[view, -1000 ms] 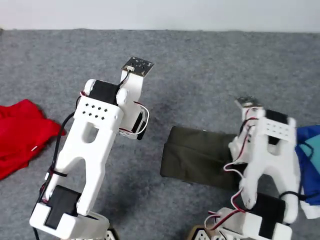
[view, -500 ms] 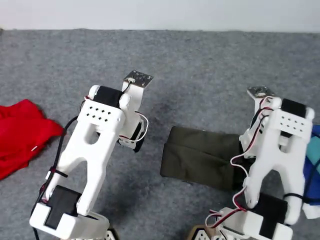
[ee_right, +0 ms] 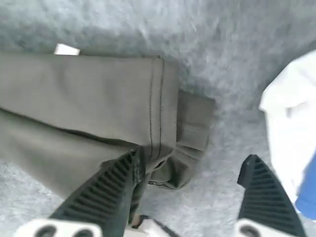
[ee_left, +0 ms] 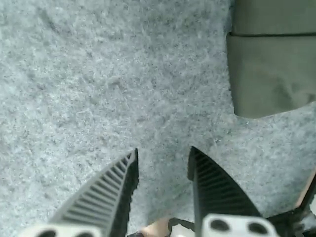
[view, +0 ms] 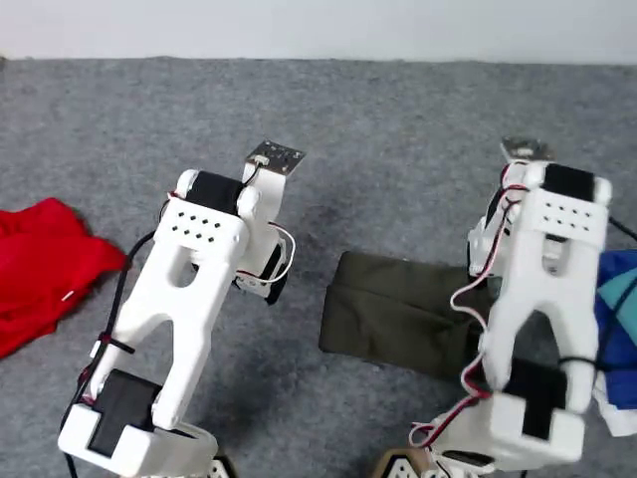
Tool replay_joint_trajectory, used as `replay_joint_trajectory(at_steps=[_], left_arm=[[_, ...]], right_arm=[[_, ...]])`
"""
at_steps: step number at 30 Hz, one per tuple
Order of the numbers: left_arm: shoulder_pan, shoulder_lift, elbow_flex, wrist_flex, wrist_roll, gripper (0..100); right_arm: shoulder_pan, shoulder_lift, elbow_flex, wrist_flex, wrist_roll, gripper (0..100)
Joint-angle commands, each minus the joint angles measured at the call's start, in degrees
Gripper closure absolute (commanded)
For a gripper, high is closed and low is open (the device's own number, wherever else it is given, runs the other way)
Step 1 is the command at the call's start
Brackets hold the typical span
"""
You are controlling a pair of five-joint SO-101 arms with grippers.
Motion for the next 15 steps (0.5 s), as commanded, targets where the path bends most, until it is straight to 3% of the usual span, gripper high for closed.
replay_joint_trajectory(at_steps=[1, 7, 15], left_arm=[[-0.35, -2.02, -0.22, 1.49, -0.53, 84], [-0.09, -2.02, -0.22, 1.41, -0.53, 84], [0.0, -2.02, -0.22, 1.32, -0.62, 84]], right_arm=[[2.15, 5.23, -2.64, -1.63, -1.49, 68.4], [4.79, 15.34, -2.9, -1.63, -1.58, 68.4], [2.07, 18.59, -2.99, -2.15, -1.67, 68.5]])
